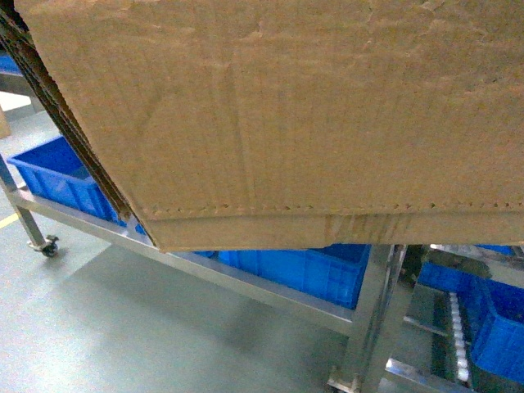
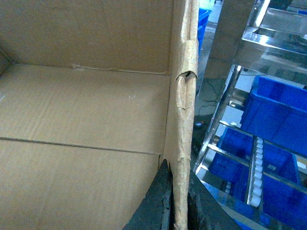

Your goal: Sort boxes to right shelf from conveyor

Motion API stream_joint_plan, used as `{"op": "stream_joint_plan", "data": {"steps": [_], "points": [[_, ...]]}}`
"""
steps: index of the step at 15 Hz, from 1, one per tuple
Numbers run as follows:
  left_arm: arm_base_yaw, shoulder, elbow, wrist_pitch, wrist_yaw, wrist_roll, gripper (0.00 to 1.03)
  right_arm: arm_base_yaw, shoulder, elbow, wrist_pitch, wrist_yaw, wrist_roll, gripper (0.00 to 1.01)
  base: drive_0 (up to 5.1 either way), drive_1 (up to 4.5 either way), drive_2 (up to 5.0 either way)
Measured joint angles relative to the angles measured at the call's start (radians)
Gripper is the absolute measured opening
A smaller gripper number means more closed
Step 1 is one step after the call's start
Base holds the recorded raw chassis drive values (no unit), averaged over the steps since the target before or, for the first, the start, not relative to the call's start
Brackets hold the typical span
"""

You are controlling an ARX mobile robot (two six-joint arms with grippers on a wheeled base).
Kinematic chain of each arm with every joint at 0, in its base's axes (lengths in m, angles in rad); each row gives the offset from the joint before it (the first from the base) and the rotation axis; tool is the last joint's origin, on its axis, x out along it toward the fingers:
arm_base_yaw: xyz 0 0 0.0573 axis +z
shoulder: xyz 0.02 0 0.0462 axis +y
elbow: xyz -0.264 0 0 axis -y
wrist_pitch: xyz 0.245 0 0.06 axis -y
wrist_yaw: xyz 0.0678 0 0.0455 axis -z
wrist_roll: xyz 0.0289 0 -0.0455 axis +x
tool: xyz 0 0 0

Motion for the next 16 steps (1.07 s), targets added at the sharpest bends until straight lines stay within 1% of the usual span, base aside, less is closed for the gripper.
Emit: {"op": "stream_joint_plan", "data": {"steps": [4,5,6,16], "points": [[0.001,0.001,0.000,0.002,0.000,0.001,0.04,0.000,0.005,0.000,0.000,0.000,0.000,0.04,-0.9,-0.86,-0.9],[0.002,0.001,0.000,-0.001,0.000,0.000,0.04,0.000,0.006,0.000,0.001,-0.001,0.000,0.04,0.0,-3.73,3.7],[0.002,-0.001,0.000,-0.009,0.000,0.000,0.04,0.000,0.003,0.000,-0.008,0.000,0.000,0.04,0.0,0.00,0.0],[0.002,-0.002,0.000,0.000,0.000,0.000,0.04,0.000,0.001,0.000,0.000,0.000,0.000,0.04,-1.6,-1.63,-1.6]]}}
